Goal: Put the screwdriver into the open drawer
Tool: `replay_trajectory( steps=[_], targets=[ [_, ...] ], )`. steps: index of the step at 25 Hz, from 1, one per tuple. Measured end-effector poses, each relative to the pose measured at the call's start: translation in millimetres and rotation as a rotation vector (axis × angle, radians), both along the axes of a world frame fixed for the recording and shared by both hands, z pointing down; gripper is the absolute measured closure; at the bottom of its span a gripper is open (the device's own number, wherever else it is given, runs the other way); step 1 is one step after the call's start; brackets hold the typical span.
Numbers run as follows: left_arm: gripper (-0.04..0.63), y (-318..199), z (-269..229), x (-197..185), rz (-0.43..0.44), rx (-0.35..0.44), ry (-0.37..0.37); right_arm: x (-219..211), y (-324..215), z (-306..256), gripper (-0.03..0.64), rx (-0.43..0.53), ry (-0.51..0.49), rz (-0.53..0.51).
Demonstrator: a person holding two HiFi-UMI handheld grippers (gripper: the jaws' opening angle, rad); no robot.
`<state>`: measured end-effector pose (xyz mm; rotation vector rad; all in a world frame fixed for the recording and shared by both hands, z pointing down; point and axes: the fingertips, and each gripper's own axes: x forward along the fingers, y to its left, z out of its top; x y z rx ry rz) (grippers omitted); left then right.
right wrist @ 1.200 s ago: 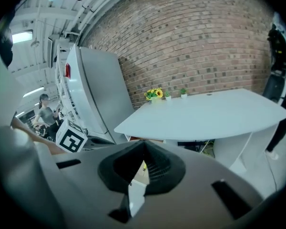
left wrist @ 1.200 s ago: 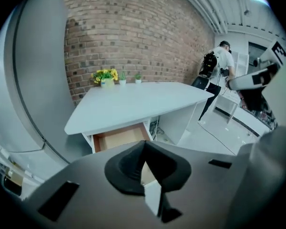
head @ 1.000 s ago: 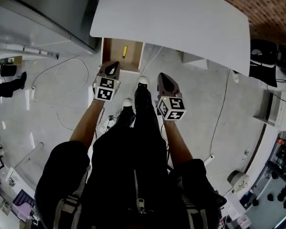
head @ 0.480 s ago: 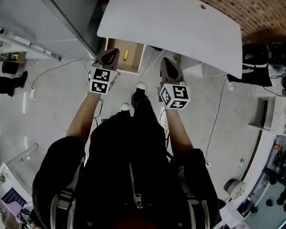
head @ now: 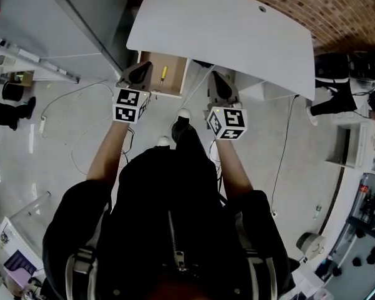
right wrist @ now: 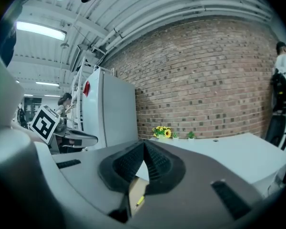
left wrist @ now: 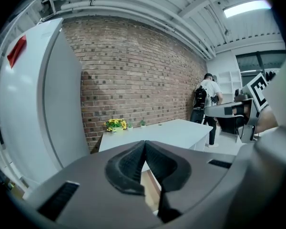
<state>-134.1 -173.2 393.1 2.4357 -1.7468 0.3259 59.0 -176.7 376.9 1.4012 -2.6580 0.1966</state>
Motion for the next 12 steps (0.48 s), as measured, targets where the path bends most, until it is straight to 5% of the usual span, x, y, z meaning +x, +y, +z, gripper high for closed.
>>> replay_trajectory(
  steps=[12],
  targets=[
    [0.571, -5.2, 13.2, 11.3, 0.011, -0.035, 0.013, 5.2, -4.8, 10.1, 0.612, -0.029, 0.007, -0.009]
  ],
)
